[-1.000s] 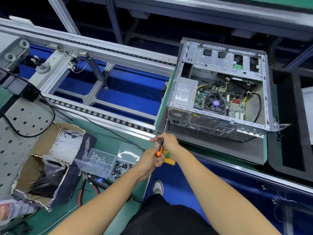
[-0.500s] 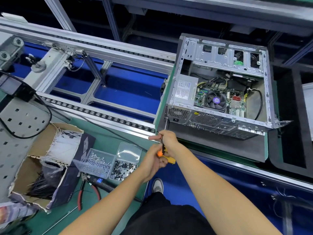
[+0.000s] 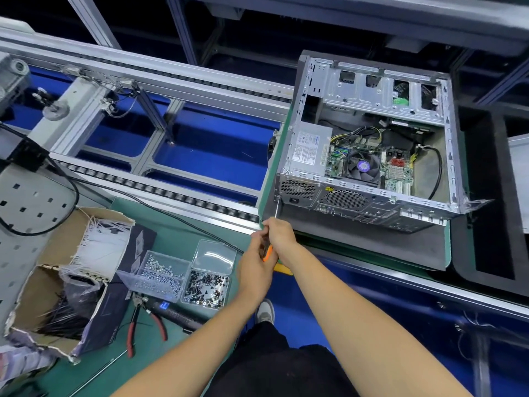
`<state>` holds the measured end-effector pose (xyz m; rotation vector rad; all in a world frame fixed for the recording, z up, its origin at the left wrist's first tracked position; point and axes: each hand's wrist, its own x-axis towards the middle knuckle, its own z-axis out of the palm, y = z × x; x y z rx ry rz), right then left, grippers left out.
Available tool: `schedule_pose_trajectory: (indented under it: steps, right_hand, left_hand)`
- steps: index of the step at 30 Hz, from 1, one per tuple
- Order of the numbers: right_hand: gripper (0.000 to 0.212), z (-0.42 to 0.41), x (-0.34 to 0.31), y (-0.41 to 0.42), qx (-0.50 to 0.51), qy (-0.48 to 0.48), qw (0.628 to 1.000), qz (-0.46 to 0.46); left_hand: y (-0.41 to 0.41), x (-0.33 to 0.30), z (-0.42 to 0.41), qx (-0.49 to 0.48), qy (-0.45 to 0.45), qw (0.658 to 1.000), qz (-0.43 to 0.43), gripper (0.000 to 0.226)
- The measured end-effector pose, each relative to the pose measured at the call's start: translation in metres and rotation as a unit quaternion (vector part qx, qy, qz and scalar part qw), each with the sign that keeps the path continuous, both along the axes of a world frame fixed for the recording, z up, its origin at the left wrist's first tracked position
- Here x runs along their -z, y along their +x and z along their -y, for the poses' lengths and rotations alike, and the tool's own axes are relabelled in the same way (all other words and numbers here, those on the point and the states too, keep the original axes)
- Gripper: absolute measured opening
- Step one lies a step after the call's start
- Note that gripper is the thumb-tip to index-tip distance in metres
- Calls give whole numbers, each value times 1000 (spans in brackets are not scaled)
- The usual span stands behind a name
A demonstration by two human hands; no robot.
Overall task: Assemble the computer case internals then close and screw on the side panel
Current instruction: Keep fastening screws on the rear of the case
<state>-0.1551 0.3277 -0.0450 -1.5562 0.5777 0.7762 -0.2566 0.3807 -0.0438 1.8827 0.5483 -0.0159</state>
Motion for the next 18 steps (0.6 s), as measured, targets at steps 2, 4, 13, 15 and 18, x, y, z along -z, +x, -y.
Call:
schedule_pose_trajectory:
  steps: [2, 4, 13, 15, 18]
  right_hand:
    - [29, -3, 2, 1, 10, 2, 1000, -3]
    - [30, -4, 0, 3, 6, 31, 999, -28]
    - [31, 6, -11, 11, -62, 67, 994, -60]
    - [25, 6, -8, 10, -66, 39, 996, -48]
    - [20, 1, -1, 4, -38, 32, 998, -25]
  left_hand:
    - [1, -1, -2, -10, 42, 999, 11, 28]
    - [4, 1, -2, -36, -72, 997, 4, 25]
    - [12, 1, -1, -79, -486, 867, -79, 44]
    - [14, -1, 4, -75, -372, 922, -81, 35]
    - [11, 3, 8, -72, -240, 966, -64, 20]
